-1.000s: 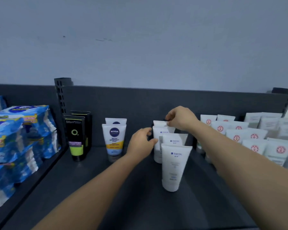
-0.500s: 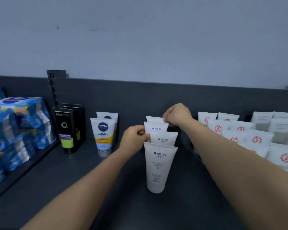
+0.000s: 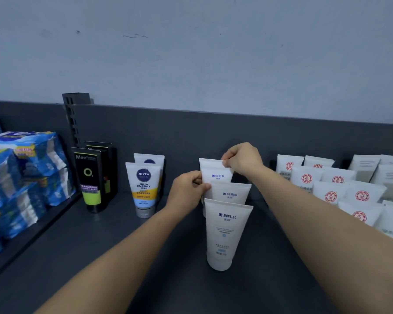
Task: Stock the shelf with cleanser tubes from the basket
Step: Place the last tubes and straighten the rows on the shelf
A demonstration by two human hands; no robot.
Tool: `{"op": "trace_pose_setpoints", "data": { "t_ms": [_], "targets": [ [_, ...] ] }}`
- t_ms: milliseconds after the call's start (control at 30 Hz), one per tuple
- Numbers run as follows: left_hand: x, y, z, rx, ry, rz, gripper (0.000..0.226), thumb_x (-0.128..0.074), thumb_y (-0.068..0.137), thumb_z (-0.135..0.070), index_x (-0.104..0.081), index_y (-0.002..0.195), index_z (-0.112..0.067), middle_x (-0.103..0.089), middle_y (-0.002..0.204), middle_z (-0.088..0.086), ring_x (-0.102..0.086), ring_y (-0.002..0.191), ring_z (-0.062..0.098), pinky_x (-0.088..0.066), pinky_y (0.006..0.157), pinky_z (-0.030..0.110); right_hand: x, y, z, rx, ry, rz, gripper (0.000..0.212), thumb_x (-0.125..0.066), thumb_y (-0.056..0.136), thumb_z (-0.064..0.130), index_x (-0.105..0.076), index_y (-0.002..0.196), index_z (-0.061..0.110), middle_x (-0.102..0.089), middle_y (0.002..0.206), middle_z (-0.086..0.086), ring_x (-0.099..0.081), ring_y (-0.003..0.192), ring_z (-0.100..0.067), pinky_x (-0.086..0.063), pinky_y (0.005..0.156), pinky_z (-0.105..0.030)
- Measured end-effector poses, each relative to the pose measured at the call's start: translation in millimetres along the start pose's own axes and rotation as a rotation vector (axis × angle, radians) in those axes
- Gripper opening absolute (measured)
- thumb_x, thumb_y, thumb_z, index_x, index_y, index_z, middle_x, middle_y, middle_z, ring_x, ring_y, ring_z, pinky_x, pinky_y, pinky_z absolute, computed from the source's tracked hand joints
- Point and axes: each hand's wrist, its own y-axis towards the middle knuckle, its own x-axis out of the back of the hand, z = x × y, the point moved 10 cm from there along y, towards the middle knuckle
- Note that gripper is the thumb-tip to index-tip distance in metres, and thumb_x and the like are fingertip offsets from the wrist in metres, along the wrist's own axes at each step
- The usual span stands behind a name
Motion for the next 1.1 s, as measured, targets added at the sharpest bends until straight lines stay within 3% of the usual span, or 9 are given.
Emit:
{"op": "trace_pose_setpoints", "data": {
  "t_ms": [100, 333, 500, 633, 733, 833, 900, 1000, 1100],
  "targets": [
    [-1, 0, 0, -0.016, -0.005, 0.002, 0.005, -0.066, 0.084, -0.008, -0.07, 0.087, -0.007, -0.068, 0.077, -0.004, -0.052, 0.059, 0.003, -0.041, 0.059, 0.017, 1, -2, 1, 0.009, 0.016, -0.003, 0.012, -0.069, 0.082, 0.004, -0.074, 0.084, 0.016, -0.071, 0.096, -0.001, -0.065, 0.094, -0.018, -0.051, 0.082, -0.028],
    [-2, -2, 0, -0.002, -0.003, 0.004, 0.006, -0.066, 0.085, -0.009, -0.069, 0.091, -0.007, -0.069, 0.082, 0.001, -0.054, 0.063, 0.008, -0.044, 0.062, 0.019, 10, -15, 9, 0.066, 0.013, -0.06, 0.022, -0.068, 0.087, 0.019, -0.07, 0.108, 0.017, -0.069, 0.109, 0.001, -0.062, 0.101, -0.017, -0.046, 0.083, -0.026],
    [12, -6, -4, 0.025, -0.122, -0.045, 0.022, -0.07, 0.082, -0.007, -0.064, 0.102, -0.014, -0.061, 0.081, -0.002, -0.051, 0.06, 0.004, -0.046, 0.06, 0.013, 29, -45, 35, 0.153, 0.142, -0.031, 0.009, -0.067, 0.087, 0.026, -0.073, 0.091, 0.02, -0.069, 0.093, 0.007, -0.062, 0.091, -0.011, -0.048, 0.076, -0.026],
    [35, -16, -17, -0.051, -0.169, -0.154, 0.006, -0.067, 0.086, -0.013, -0.063, 0.089, -0.016, -0.057, 0.077, 0.002, -0.053, 0.069, 0.013, -0.052, 0.067, 0.032, 27, -70, 32, 0.165, 0.102, 0.184, 0.011, -0.076, 0.08, 0.029, -0.076, 0.085, 0.019, -0.072, 0.087, 0.007, -0.064, 0.091, -0.01, -0.05, 0.081, -0.027],
    [29, -33, -26, -0.006, -0.328, -0.067, 0.024, -0.053, 0.096, -0.015, -0.065, 0.079, -0.004, -0.062, 0.071, 0.008, -0.056, 0.067, 0.015, -0.046, 0.063, 0.029, 20, -79, 21, 0.15, -0.001, 0.275, 0.013, -0.081, 0.074, 0.028, -0.075, 0.082, 0.02, -0.07, 0.082, 0.01, -0.065, 0.09, -0.011, -0.051, 0.086, -0.029],
    [23, -51, -32, -0.011, -0.504, 0.068, 0.037, -0.05, 0.098, -0.027, -0.067, 0.081, 0.001, -0.066, 0.076, 0.012, -0.059, 0.071, 0.019, -0.047, 0.063, 0.031, 16, -83, 14, 0.137, -0.059, 0.284, 0.011, -0.08, 0.075, 0.018, -0.071, 0.078, 0.023, -0.065, 0.073, 0.011, -0.062, 0.079, -0.012, -0.052, 0.079, -0.028],
    [19, -62, -34, -0.073, -0.52, 0.168, 0.034, -0.058, 0.089, -0.033, -0.069, 0.085, -0.001, -0.069, 0.08, 0.012, -0.062, 0.074, 0.018, -0.051, 0.064, 0.029, 15, -83, 10, 0.124, -0.036, 0.258, 0.015, -0.075, 0.077, 0.009, -0.07, 0.074, 0.023, -0.066, 0.071, 0.008, -0.065, 0.074, -0.016, -0.058, 0.075, -0.032],
    [15, -74, -32, -0.076, -0.555, 0.262, 0.016, -0.076, 0.076, -0.013, -0.07, 0.088, -0.005, -0.074, 0.083, 0.003, -0.069, 0.079, 0.013, -0.055, 0.069, 0.025, 17, -81, 8, 0.123, 0.006, 0.192, 0.019, -0.074, 0.077, 0.005, -0.072, 0.07, 0.023, -0.069, 0.069, 0.006, -0.071, 0.073, -0.023, -0.06, 0.079, -0.041],
    [12, -80, -33, -0.06, -0.562, 0.291, 0.022, -0.073, 0.067, -0.01, -0.072, 0.088, -0.006, -0.075, 0.086, 0.004, -0.071, 0.083, 0.015, -0.057, 0.072, 0.025, 14, -80, 12, 0.148, 0.039, 0.152, 0.02, -0.075, 0.076, 0.006, -0.072, 0.068, 0.024, -0.067, 0.064, 0.011, -0.068, 0.07, -0.016, -0.059, 0.079, -0.043]
  ]
}}
